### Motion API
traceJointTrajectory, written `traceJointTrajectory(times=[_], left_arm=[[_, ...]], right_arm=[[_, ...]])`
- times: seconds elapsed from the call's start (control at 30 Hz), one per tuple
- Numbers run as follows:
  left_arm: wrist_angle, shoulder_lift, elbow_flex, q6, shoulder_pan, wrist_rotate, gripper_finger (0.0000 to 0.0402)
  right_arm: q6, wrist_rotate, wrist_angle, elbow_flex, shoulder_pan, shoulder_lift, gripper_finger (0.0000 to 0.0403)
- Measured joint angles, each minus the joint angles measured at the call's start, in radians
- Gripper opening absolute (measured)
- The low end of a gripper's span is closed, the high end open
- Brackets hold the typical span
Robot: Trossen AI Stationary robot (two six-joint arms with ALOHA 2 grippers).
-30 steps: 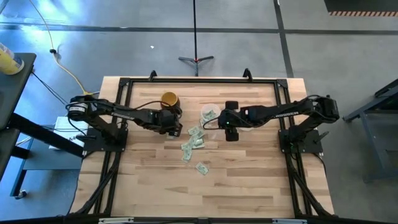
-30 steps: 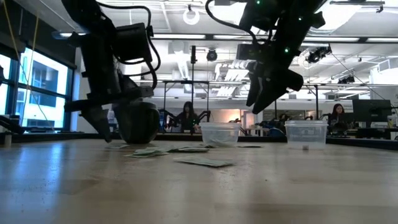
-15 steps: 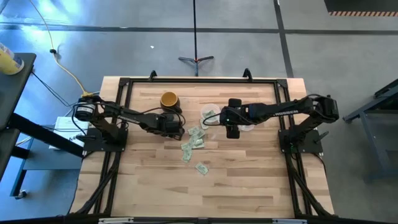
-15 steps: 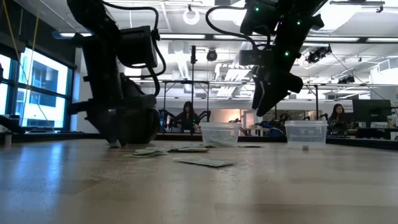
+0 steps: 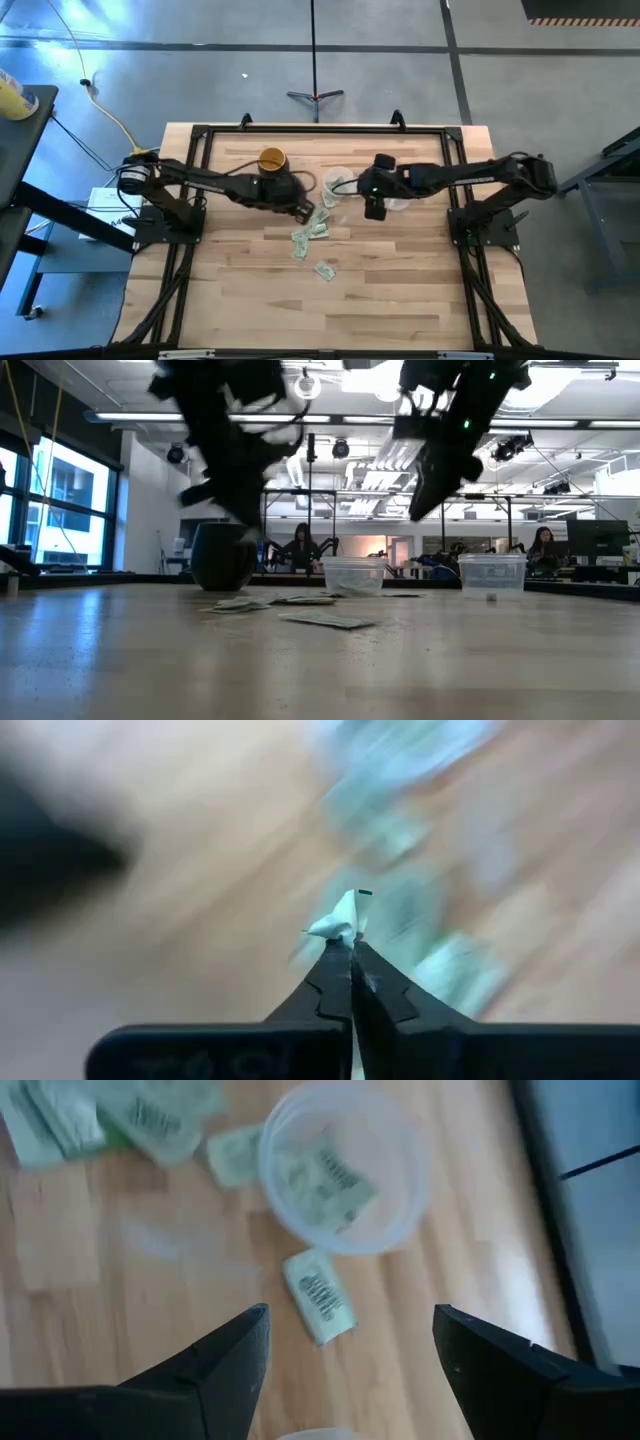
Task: Pick and place items into bin
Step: Put the light green stevia packet into the left transparent bin
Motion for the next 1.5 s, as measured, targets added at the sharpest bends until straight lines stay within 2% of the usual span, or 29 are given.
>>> traceJointTrajectory(times=[0.17,0.27,0.4,0.6,0.73,0.83,0.93,1.07,1.2,1.3,1.37,1.5], left_arm=[[0.16,0.02,0.143,0.377,0.053,-0.025,0.0026],[0.302,0.066,0.156,0.578,0.143,0.089,0.0026],[0.413,0.148,0.178,0.717,0.225,0.272,0.0029],[0.406,0.31,0.227,0.763,0.272,0.402,0.0033],[0.405,0.383,0.267,0.758,0.269,0.313,0.0049],[0.401,0.389,0.297,0.759,0.269,0.287,0.0093],[0.376,0.381,0.324,0.754,0.269,0.285,0.0153],[0.178,0.378,0.388,0.71,0.269,0.341,0.0233],[-0.077,0.375,0.465,0.687,0.26,0.377,0.0285],[-0.2,0.353,0.488,0.698,0.229,0.297,0.0297],[-0.185,0.322,0.49,0.723,0.205,0.235,0.0292],[-0.144,0.28,0.493,0.709,0.219,0.31,0.0261]], right_arm=[[0.067,0.081,-0.083,0.0,-0.009,-0.127,0.0261],[0.121,0.141,-0.154,0.0,-0.009,-0.191,0.0259],[0.212,0.212,-0.241,0.0,-0.009,-0.266,0.0259],[0.341,0.248,-0.319,0.0,-0.008,-0.349,0.0259],[0.377,0.249,-0.355,0.0,-0.008,-0.375,0.0259],[0.375,0.238,-0.373,0.0,-0.008,-0.378,0.0259],[0.321,0.181,-0.365,0.0,-0.008,-0.37,0.0259],[0.229,0.143,-0.354,0.0,-0.008,-0.334,0.0259],[0.147,0.127,-0.282,0.0,-0.023,-0.289,0.0259],[0.08,0.096,-0.171,0.0,-0.057,-0.245,0.0259],[0.075,0.088,-0.148,0.0,-0.092,-0.227,0.0259],[0.138,-0.037,-0.104,0.0,-0.203,-0.231,0.0259]])
